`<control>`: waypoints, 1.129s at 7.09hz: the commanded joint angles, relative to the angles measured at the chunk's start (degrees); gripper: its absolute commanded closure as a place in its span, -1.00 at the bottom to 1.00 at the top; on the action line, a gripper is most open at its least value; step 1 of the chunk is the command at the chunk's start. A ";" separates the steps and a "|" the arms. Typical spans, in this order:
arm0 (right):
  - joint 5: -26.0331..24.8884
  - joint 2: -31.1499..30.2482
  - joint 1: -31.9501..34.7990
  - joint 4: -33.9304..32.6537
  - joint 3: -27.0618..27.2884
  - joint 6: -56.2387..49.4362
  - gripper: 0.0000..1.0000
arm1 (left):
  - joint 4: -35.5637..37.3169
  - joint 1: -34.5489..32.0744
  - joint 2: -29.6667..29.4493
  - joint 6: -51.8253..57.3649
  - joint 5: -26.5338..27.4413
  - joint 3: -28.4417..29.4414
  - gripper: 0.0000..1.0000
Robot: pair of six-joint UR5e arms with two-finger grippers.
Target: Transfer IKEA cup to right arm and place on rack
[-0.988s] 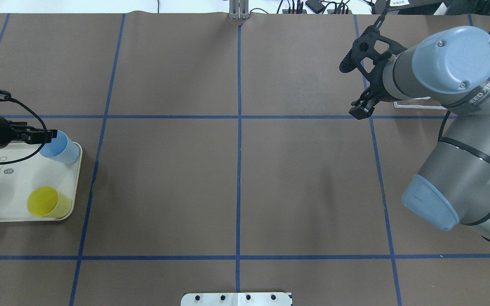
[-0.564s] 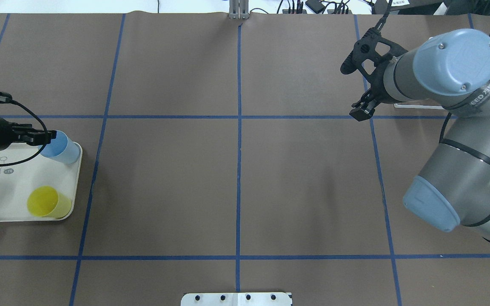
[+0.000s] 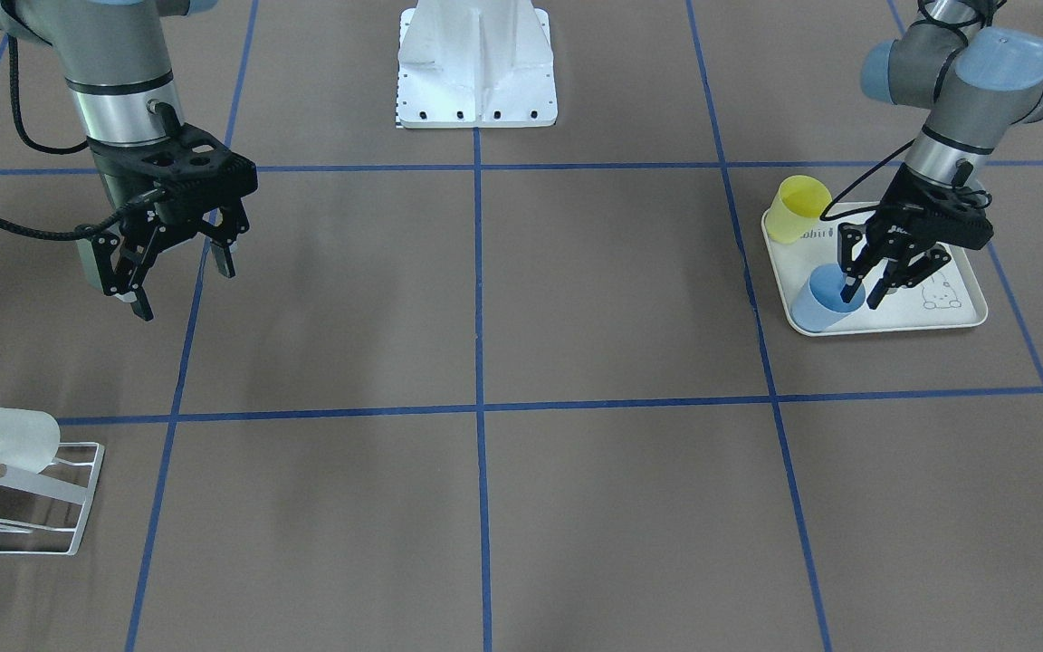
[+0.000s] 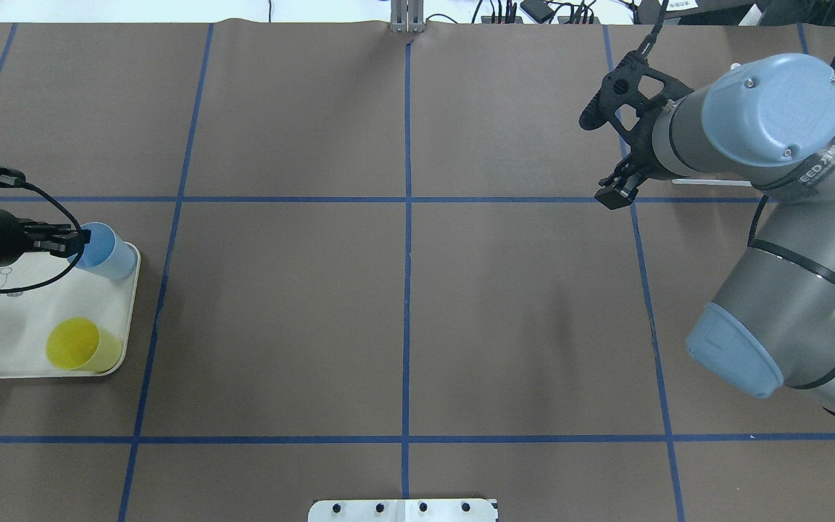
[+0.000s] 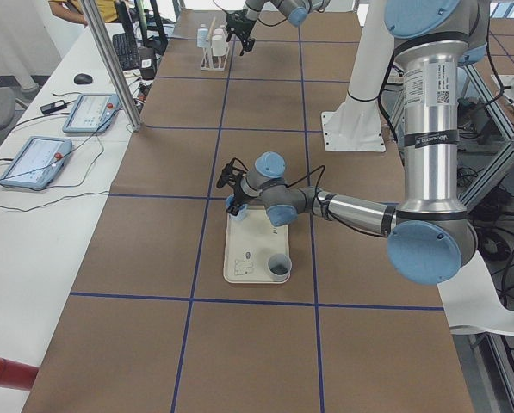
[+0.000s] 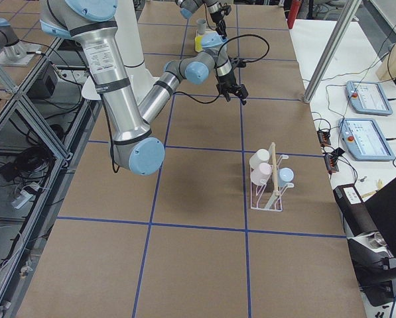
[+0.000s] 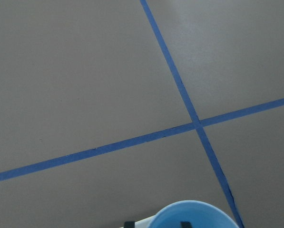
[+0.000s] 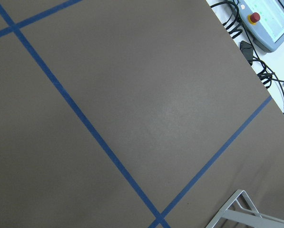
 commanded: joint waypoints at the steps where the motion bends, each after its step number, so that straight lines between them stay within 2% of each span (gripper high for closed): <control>1: 0.00 -0.03 -0.03 0.00 -0.10 -0.03 -0.97 | -0.07 0.00 0.00 0.01 -0.09 0.42 0.31; 2: 0.00 0.06 -0.12 0.00 -0.19 -0.03 -0.97 | -0.07 0.00 0.00 -0.25 -0.27 0.33 0.82; 3: 0.00 0.06 -0.21 0.00 -0.10 0.06 -0.97 | -0.16 0.00 0.09 -0.26 -0.27 0.33 1.00; 6: -0.09 0.06 -0.38 1.92 -0.27 0.14 -0.98 | -0.16 -0.52 0.44 0.36 -1.49 -1.33 1.00; 8: -0.44 0.06 -1.87 6.92 -1.67 4.07 -0.98 | 1.24 -4.63 -0.08 0.36 -6.84 -5.19 1.00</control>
